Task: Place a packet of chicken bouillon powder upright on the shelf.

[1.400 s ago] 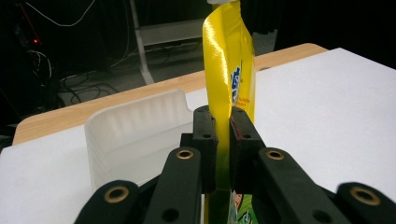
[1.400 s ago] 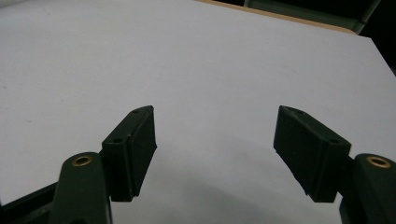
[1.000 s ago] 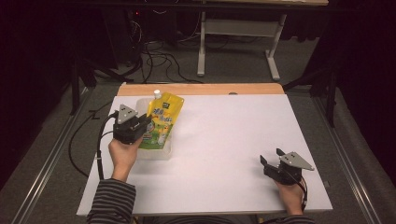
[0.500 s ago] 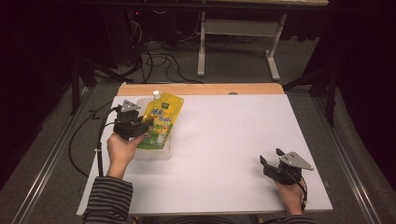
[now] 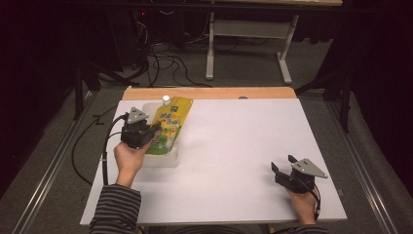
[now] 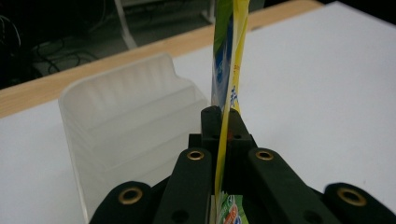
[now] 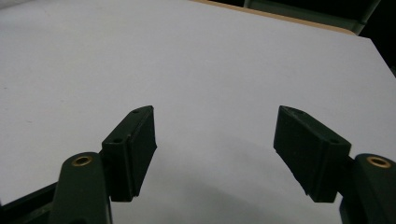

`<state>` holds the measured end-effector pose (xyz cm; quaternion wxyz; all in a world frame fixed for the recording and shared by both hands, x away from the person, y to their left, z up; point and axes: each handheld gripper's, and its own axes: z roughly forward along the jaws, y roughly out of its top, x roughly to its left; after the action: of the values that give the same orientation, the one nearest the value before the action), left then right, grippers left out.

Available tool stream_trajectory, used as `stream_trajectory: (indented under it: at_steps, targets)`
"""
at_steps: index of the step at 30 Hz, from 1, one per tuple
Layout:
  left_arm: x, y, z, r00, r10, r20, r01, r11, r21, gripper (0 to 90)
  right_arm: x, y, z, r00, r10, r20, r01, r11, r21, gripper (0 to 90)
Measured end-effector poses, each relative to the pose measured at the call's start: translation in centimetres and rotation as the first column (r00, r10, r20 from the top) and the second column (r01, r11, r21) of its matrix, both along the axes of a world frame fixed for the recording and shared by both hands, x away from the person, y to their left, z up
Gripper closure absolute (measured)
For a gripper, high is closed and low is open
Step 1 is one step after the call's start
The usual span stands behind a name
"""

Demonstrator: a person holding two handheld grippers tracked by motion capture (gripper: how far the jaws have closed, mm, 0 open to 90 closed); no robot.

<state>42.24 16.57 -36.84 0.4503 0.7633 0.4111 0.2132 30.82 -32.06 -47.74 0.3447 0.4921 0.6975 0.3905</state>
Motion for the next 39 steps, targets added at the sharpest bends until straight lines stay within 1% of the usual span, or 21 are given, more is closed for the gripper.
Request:
stream_trajectory:
  at_steps: [2, 5, 6, 10, 11, 12, 13, 16, 17, 19, 20, 22, 23, 25, 26, 27, 28, 30, 34, 36, 39]
  targets:
    - [-0.2, 0.1, -0.6, 0.9998, 0.002, 0.019, -0.002, 1.0000, 0.002, 90.0, 0.0, 0.0, 0.0, 1.0000, 0.002, 0.000, -0.002, 1.0000, -0.001, 30.2]
    - [-0.4, 0.3, -1.0, 0.9996, -0.001, 0.028, 0.001, 1.0000, -0.001, 89.9, 0.0, 0.0, 0.0, 1.0000, 0.003, 0.000, -0.003, 1.0000, -0.001, 30.1]
    - [-0.6, 0.6, -1.1, 0.9999, -0.004, 0.017, 0.004, 0.9999, -0.010, 89.5, 0.0, 0.0, 0.0, 1.0000, 0.002, 0.001, -0.002, 1.0000, -0.001, 30.1]
    - [-0.7, 1.3, -0.8, 0.9992, -0.008, -0.040, 0.008, 0.9999, 0.011, 87.2, 0.0, 0.0, 0.0, 1.0000, 0.002, 0.001, -0.002, 1.0000, -0.001, 30.2]
    - [-0.7, 1.3, -0.8, 0.9992, -0.008, -0.040, 0.008, 0.9999, 0.011, 85.3, 0.0, 0.0, 0.0, 1.0000, 0.002, 0.001, -0.002, 1.0000, -0.001, 30.2]
    - [-0.7, 1.4, -0.8, 0.9984, -0.001, -0.056, 0.002, 0.9999, 0.014, 85.0, 0.0, 0.0, 0.0, 1.0000, 0.002, -0.002, -0.002, 1.0000, -0.001, 30.2]
    - [-0.9, 1.6, -0.8, 0.9975, 0.013, -0.070, -0.010, 0.9990, 0.044, 84.9, 0.0, 0.0, 0.0, 1.0000, 0.003, -0.001, -0.003, 1.0000, -0.003, 30.2]
    - [-1.0, 1.7, -0.9, 0.9961, 0.005, -0.088, -0.001, 0.9987, 0.051, 85.9, 0.0, 0.0, 0.0, 1.0000, 0.003, 0.001, -0.003, 1.0000, -0.003, 30.2]
    - [-1.0, 1.6, -0.9, 0.9956, -0.004, -0.093, 0.009, 0.9985, 0.054, 88.6, 0.0, 0.0, 0.0, 1.0000, 0.001, -0.001, -0.001, 1.0000, 0.000, 30.1]
    - [-1.2, 1.4, -0.8, 0.9967, -0.013, -0.080, 0.019, 0.9975, 0.068, 89.7, 0.0, 0.0, 0.0, 1.0000, 0.001, 0.000, -0.001, 1.0000, -0.003, 30.2]
    - [-1.2, 1.4, -0.8, 0.9967, -0.013, -0.080, 0.019, 0.9975, 0.068, 89.9, 0.0, 0.0, 0.0, 1.0000, 0.001, 0.000, -0.001, 1.0000, -0.003, 30.2]
    - [-1.4, 1.3, -1.1, 0.9987, -0.017, -0.048, 0.019, 0.9982, 0.057, 90.0, 0.0, 0.0, 0.0, 1.0000, 0.001, -0.002, -0.001, 1.0000, -0.002, 30.2]
    - [-1.4, 1.3, -1.1, 0.9987, -0.017, -0.048, 0.019, 0.9982, 0.057, 90.0, 0.0, 0.0, 0.0, 1.0000, 0.001, -0.002, -0.001, 1.0000, -0.002, 30.2]
    - [-1.5, 1.2, -1.6, 0.9999, -0.011, -0.011, 0.012, 0.9994, 0.034, 90.0, 0.0, 0.0, 0.0, 1.0000, 0.002, -0.001, -0.002, 1.0000, -0.003, 30.2]
    - [-1.5, 1.2, -1.6, 0.9999, -0.011, -0.011, 0.012, 0.9994, 0.034, 90.0, 0.0, 0.0, 0.0, 1.0000, 0.002, -0.001, -0.002, 1.0000, -0.003, 30.2]
    - [-1.4, 1.2, -2.0, 0.9999, -0.014, -0.002, 0.014, 0.9999, 0.009, 90.0, 0.0, 0.0, 0.0, 1.0000, 0.002, 0.000, -0.002, 1.0000, 0.000, 30.2]
    - [-1.4, 1.2, -2.0, 0.9999, -0.014, -0.002, 0.014, 0.9999, 0.009, 90.0, 0.0, 0.0, 0.0, 1.0000, 0.001, 0.000, -0.001, 1.0000, -0.002, 30.2]
    - [-1.7, 1.2, -2.4, 0.9998, -0.009, 0.020, 0.009, 0.9999, -0.008, 90.0, 0.0, 0.0, 0.0, 1.0000, 0.001, -0.001, -0.001, 1.0000, -0.001, 30.2]
    - [-2.0, 1.7, -2.8, 0.9996, -0.009, 0.026, 0.009, 0.9999, -0.009, 89.8, 0.0, 0.0, 0.0, 1.0000, 0.003, -0.001, -0.003, 1.0000, -0.003, 30.2]
    - [-2.1, 2.1, -2.9, 0.9999, -0.011, 0.009, 0.011, 0.9999, 0.005, 89.3, 0.0, 0.0, 0.0, 1.0000, 0.002, -0.001, -0.002, 1.0000, -0.003, 30.2]
    - [-2.3, 2.3, -3.0, 0.9999, -0.013, -0.011, 0.013, 0.9999, 0.005, 86.7, 0.0, 0.0, 0.0, 1.0000, 0.002, -0.001, -0.002, 1.0000, -0.003, 30.2]
